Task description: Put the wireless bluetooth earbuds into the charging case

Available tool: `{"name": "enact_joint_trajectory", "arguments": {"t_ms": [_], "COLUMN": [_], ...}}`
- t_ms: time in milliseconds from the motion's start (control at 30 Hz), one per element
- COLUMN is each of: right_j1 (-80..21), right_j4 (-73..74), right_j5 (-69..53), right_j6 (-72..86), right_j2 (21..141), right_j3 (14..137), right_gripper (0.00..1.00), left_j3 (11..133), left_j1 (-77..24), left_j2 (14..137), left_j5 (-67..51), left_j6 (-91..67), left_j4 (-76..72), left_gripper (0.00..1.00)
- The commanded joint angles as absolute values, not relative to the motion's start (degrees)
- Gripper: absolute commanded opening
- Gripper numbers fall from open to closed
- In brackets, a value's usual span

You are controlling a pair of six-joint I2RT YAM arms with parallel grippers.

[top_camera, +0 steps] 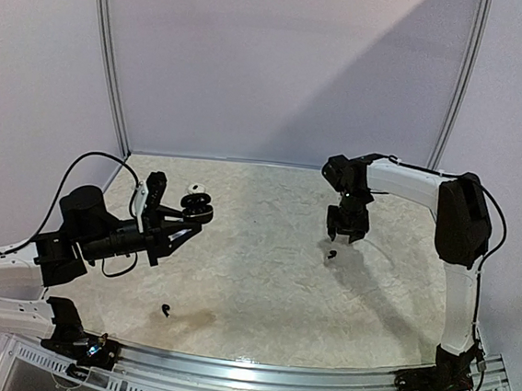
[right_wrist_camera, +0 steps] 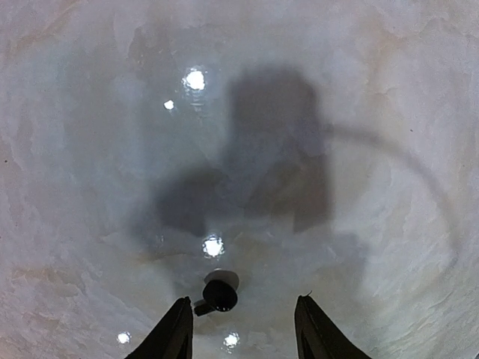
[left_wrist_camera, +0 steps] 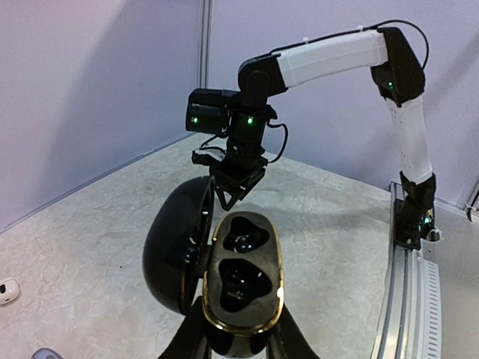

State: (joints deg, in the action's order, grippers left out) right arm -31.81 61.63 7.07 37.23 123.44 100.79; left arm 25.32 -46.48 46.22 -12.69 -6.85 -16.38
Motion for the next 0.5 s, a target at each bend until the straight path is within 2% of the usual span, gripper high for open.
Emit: {"name": "enact_joint_trajectory", "arguments": {"t_ms": [0, 367, 467], "right_j1": [-31.7, -31.6, -31.6], "right_j4": [62.4, 64.8, 64.9], "right_j5": [2.2, 2.9, 2.2], "right_j6": [35.3, 35.7, 35.5], "right_j2": [127.4, 130.9, 131.0], "right_j3": [103.5, 103.3, 103.4], "right_gripper": [0.46, 0.39, 0.35], "left_j3": [24.3, 24.3, 24.2], "left_j1": [-44.9, -43.8, -43.8], "left_j2": [47.0, 47.8, 47.8], "left_j5": [-13.2, -13.4, -13.5], "left_j6": [-6.4, -6.5, -6.6], "left_j4": [-18.8, -19.8, -19.7], "left_gripper": [0.0, 0.0, 0.0]}}
